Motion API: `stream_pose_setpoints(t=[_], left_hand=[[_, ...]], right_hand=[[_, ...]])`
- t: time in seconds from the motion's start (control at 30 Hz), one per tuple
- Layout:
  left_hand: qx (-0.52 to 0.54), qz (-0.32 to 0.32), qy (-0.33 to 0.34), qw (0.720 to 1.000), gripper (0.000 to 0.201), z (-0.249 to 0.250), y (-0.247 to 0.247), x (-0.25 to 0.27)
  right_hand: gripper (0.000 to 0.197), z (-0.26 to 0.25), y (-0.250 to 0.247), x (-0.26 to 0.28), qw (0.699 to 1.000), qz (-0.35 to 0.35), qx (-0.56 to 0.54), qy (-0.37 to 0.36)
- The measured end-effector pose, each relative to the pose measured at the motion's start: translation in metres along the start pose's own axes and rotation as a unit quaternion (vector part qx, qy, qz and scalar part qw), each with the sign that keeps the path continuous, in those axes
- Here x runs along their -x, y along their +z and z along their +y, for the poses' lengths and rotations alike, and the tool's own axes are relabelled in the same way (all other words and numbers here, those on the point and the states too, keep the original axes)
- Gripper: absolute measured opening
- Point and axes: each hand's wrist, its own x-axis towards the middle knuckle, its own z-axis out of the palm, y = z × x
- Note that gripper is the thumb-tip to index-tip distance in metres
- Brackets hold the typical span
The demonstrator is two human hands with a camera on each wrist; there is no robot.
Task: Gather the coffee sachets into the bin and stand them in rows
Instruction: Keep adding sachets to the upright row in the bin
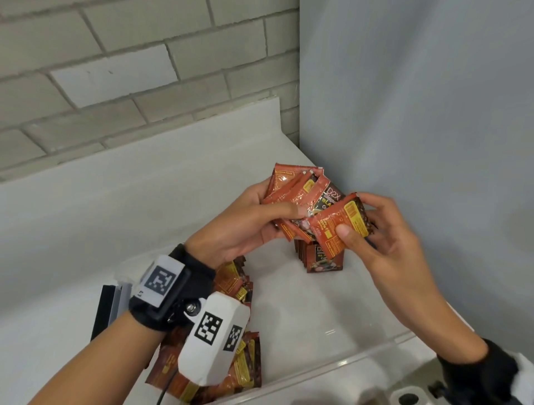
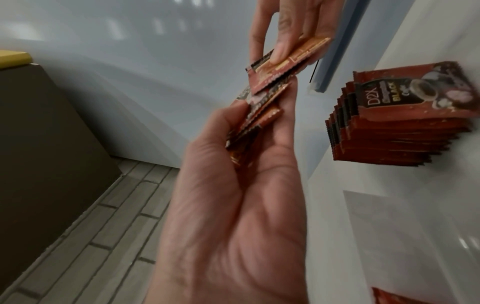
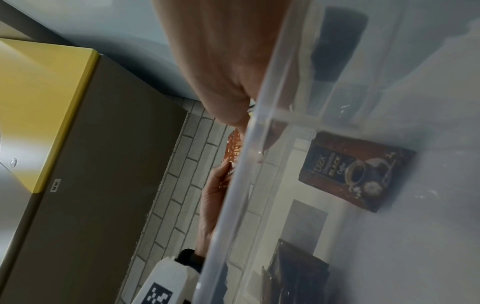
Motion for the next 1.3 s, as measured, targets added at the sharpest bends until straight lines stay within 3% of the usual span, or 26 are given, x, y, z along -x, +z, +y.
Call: stream_pose_setpoints(t=[0.2, 0.77, 0.87, 1.0, 1.3], left_hand=[[-0.022, -0.008, -0.002, 1.0, 0.041, 0.0019, -0.0059, 0.0009], [-0.034, -0.031, 0.015, 0.999, 0.047, -0.0005, -0.0024, 0.0005], [0.017, -0.022, -0.011, 1.0, 0.037, -0.0003, -0.0034, -0.0006], [0.061, -0.028, -0.033, 0.997, 0.045, -0.0002, -0.0066, -0.0003], [0.016, -0.051, 0.014, 0.998, 0.036, -0.0044, -0.0008, -0.0005]], right_hand=[[0.048, -0.0005, 0.0015, 0.0011, 1.0, -0.008, -0.003, 0.01], [0.042, -0.003, 0.003, 0.0015, 0.999, -0.027, 0.013, 0.027], [0.041, -0.0029, 0.0026, 0.0016, 0.999, -0.025, 0.017, 0.03], [0.04, -0.0028, 0.0028, 0.0012, 0.999, -0.023, 0.008, 0.035], [0.046, -0.0024, 0.0035, 0.001, 0.998, -0.03, 0.019, 0.052]])
